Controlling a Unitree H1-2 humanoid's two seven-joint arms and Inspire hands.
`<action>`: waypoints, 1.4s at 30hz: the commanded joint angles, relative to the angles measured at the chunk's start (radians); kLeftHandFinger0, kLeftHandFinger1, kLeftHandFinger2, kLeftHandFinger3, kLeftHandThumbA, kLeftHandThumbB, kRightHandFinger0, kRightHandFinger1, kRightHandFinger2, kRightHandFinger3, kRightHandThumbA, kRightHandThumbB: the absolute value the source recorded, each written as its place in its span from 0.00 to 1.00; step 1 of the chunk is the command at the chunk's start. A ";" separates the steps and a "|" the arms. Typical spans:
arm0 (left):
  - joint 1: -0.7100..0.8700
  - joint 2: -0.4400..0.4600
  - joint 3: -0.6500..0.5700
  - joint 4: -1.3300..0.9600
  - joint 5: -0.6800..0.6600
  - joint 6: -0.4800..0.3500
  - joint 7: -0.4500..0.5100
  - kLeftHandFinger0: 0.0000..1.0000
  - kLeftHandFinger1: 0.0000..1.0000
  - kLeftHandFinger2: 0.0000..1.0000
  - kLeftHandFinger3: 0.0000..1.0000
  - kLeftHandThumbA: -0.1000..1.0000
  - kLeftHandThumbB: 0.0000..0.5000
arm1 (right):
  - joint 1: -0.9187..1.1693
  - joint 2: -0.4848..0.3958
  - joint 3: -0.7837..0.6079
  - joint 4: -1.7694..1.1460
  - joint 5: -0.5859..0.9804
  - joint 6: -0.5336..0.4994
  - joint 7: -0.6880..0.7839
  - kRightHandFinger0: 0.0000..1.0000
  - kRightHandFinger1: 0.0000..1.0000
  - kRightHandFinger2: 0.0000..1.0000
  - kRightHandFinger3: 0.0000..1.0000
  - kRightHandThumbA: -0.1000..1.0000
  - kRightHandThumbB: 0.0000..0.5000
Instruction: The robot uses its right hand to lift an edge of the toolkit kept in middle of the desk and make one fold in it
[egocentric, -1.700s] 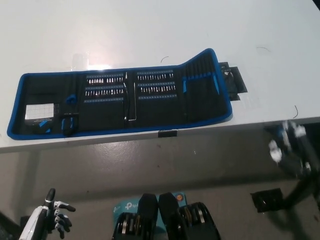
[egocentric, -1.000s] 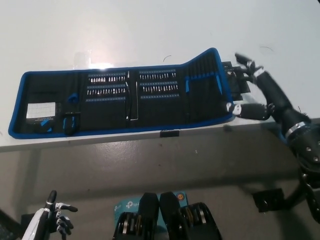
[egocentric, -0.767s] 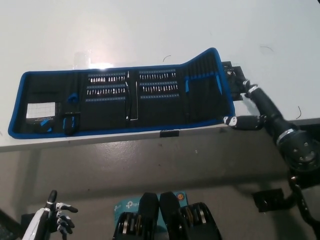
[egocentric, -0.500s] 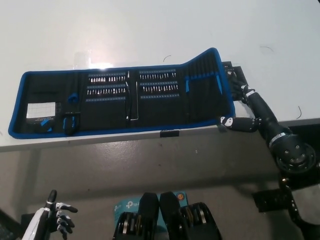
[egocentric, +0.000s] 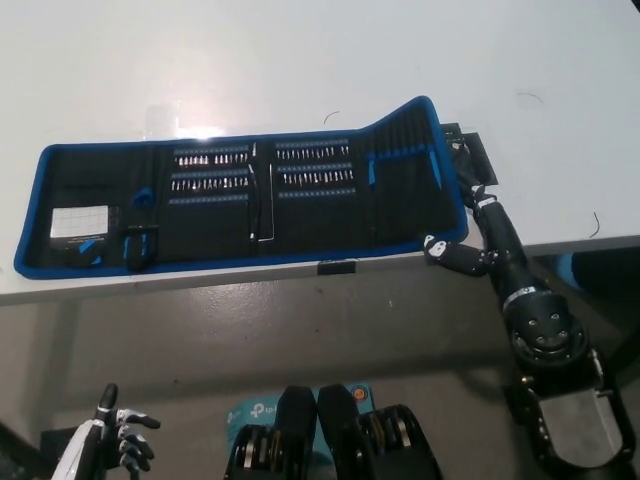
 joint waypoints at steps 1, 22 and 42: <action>0.001 0.009 -0.001 -0.019 -0.013 -0.029 -0.019 0.19 0.24 0.25 0.40 1.00 1.00 | -0.004 0.051 0.013 0.019 0.011 -0.044 -0.023 1.00 1.00 1.00 1.00 0.68 0.85; -0.018 0.032 -0.008 -0.022 -0.001 -0.015 -0.022 0.23 0.26 0.28 0.41 1.00 1.00 | -0.059 0.175 -0.129 0.100 0.044 -0.404 -0.233 0.00 0.00 0.00 0.31 0.00 0.22; -0.048 0.064 -0.005 -0.038 -0.009 0.015 -0.049 0.26 0.27 0.29 0.45 1.00 1.00 | -0.223 -0.004 0.301 0.092 -0.353 -0.253 -0.106 0.00 0.02 0.10 0.28 0.00 0.48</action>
